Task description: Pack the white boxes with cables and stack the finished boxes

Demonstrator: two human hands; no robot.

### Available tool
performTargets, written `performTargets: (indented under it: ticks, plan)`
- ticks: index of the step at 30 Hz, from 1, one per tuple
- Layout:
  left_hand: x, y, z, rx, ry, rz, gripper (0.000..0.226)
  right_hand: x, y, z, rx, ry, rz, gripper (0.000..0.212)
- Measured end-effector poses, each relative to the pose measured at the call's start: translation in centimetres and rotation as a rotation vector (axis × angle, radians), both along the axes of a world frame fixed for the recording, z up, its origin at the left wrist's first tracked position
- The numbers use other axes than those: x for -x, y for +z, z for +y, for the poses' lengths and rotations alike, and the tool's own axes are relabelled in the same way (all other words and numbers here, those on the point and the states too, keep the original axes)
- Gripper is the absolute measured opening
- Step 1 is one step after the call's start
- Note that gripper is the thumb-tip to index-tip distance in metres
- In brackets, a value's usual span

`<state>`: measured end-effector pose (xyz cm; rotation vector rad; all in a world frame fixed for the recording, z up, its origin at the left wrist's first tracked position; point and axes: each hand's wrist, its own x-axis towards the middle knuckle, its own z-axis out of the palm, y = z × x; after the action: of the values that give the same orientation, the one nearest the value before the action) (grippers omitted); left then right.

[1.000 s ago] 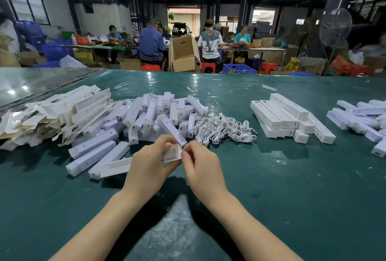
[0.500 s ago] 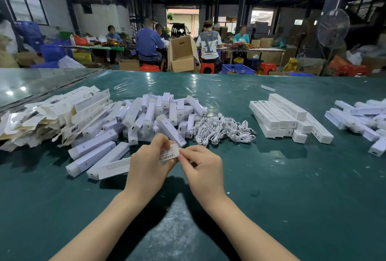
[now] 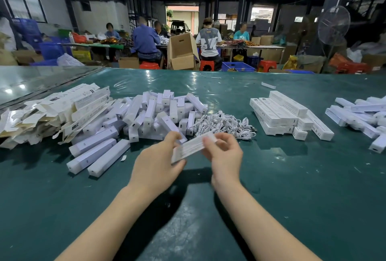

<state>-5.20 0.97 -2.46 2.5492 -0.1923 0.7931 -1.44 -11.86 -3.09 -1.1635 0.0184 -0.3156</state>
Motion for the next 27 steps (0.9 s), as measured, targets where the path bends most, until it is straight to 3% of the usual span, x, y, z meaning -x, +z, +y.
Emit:
performTargets:
  ticks: [2,5,9,16,20,25,27]
  plan:
    - [-0.1,-0.3,1.4,-0.043,0.013,0.250,0.030,-1.2,0.1,-1.9,-0.145,-0.082,0.076,0.022]
    - [0.1,-0.8,0.9,-0.038,-0.086,0.391,0.027,-1.9,-0.4,-3.0,-0.197,-0.117,0.124,0.014]
    - [0.7,-1.8,-1.2,-0.035,-0.172,0.356,0.029,-1.9,-0.4,-2.5,-0.185,-0.058,0.089,0.018]
    - [1.0,-2.3,-1.4,-0.089,-0.142,0.270,0.031,-1.8,0.2,-2.7,-0.184,0.006,0.078,0.020]
    - [0.9,-1.9,-1.5,-0.095,-0.184,0.320,0.038,-2.0,0.7,-3.4,-0.292,0.056,0.113,0.023]
    - [0.9,-0.6,-0.8,0.426,-0.527,0.572,0.068,-2.2,0.2,-3.7,-0.370,0.080,0.212,0.021]
    - [0.8,-0.8,-0.6,0.548,-0.663,0.643,0.073,-2.3,-0.1,-3.6,-0.375,0.080,0.257,0.019]
